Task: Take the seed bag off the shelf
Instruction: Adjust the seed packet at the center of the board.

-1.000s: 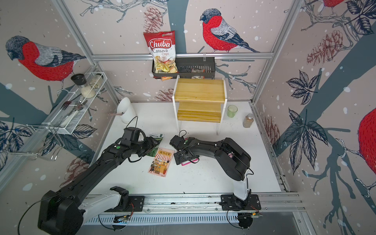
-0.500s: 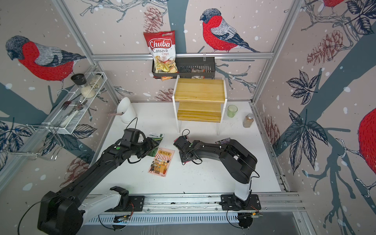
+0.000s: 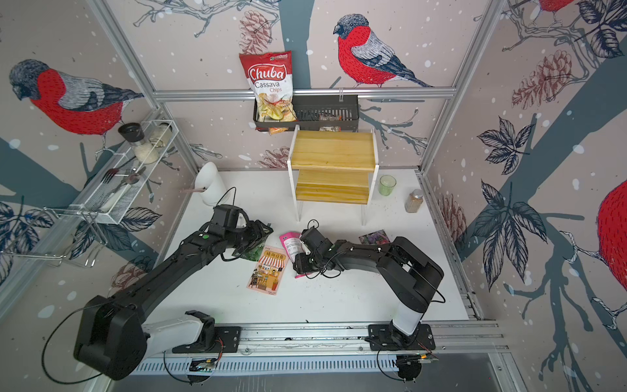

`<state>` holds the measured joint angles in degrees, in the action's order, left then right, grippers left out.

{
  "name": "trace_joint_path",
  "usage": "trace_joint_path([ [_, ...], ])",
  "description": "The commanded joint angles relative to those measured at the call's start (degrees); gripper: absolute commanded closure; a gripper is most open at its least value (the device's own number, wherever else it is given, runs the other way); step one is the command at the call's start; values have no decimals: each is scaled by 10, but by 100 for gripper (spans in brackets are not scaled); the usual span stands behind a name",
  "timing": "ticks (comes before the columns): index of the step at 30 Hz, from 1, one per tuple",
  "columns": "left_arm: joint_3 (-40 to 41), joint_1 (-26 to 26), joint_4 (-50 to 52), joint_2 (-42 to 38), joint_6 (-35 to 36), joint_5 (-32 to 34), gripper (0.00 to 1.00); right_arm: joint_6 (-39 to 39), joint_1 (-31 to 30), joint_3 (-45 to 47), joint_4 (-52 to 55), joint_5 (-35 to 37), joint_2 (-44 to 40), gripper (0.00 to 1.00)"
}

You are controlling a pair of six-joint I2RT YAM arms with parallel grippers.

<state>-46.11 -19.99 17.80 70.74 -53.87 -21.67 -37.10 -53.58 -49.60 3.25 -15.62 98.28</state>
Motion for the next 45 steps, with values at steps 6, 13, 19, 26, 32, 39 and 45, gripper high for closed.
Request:
trace_joint_path([
  [6, -20, -6, -42, 65, 19, -2, 34, -42, 4, 11, -23, -70, 11, 44],
  [13, -45, -18, -36, 125, 59, 16, 34, -43, 8, 15, -32, -82, 12, 44],
  [19, -49, -28, -62, 164, 57, 17, 35, -47, 8, 17, -48, -94, 12, 44],
  [26, -55, -39, -101, 183, 44, 12, 35, -48, 8, 15, -62, -114, 19, 44],
  [32, -60, -53, -108, 198, 42, 3, 38, -49, 9, 17, -71, -125, 21, 44],
  [39, -30, -54, -116, 189, 45, -2, 40, -53, 14, 25, -88, -138, 18, 44],
  [45, -24, -58, -154, 191, 43, -60, 41, -57, 23, 37, -106, -164, 19, 40],
])
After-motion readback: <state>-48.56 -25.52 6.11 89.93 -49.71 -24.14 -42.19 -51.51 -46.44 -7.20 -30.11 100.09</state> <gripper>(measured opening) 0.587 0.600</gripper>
